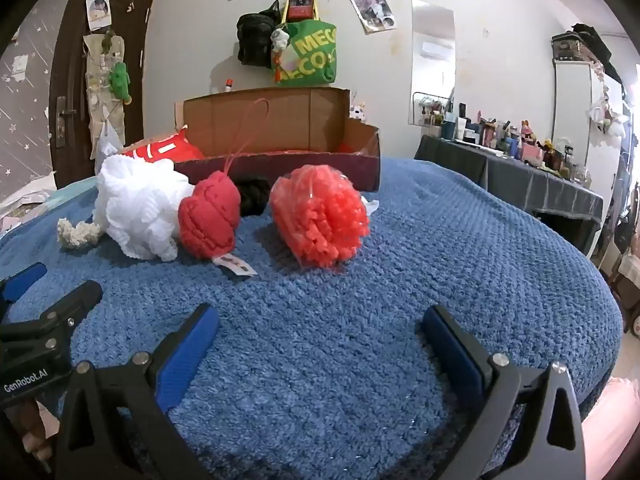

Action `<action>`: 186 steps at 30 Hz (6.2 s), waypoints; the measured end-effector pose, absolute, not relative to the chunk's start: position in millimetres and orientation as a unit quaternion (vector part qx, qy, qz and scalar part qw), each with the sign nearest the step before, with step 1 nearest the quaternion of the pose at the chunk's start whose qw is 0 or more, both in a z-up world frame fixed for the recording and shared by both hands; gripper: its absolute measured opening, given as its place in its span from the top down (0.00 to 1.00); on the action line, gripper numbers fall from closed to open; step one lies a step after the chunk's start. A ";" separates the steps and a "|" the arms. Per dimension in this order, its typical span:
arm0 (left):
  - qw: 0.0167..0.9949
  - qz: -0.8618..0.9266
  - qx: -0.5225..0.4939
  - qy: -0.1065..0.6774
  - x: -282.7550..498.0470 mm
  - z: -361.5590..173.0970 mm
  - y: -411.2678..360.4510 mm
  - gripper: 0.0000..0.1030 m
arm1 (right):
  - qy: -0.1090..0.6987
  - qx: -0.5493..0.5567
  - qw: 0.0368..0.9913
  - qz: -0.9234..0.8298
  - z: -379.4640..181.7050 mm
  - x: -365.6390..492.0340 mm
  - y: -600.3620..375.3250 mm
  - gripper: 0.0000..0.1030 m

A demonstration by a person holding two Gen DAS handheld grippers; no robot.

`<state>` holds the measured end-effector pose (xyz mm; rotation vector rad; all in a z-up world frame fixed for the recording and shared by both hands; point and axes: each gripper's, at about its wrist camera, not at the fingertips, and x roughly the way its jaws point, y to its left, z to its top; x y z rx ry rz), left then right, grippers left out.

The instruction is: Organize soft objects

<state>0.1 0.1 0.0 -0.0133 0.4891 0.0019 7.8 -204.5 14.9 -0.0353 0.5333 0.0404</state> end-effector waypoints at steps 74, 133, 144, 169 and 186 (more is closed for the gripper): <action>0.970 0.001 -0.005 0.241 0.1 0.0 0.0 0.00 | 0.261 -0.021 0.965 0.019 15.1 7.2 -204.2 0.00; 0.916 -0.044 0.009 0.398 96.6 38.9 42.9 0.32 | 0.368 0.010 0.928 0.051 56.9 104.5 -227.5 0.09; 0.914 -0.108 -0.016 0.390 91.7 52.6 37.2 0.73 | 0.353 0.025 0.930 0.101 62.7 98.1 -225.7 0.53; 0.959 -0.082 0.012 0.272 89.3 132.4 48.3 0.73 | 0.273 0.019 0.954 0.119 124.6 111.4 -230.8 0.53; 0.933 -0.094 0.063 0.340 232.1 109.9 43.3 0.73 | 0.344 -0.070 0.927 0.133 123.0 253.6 -194.1 0.50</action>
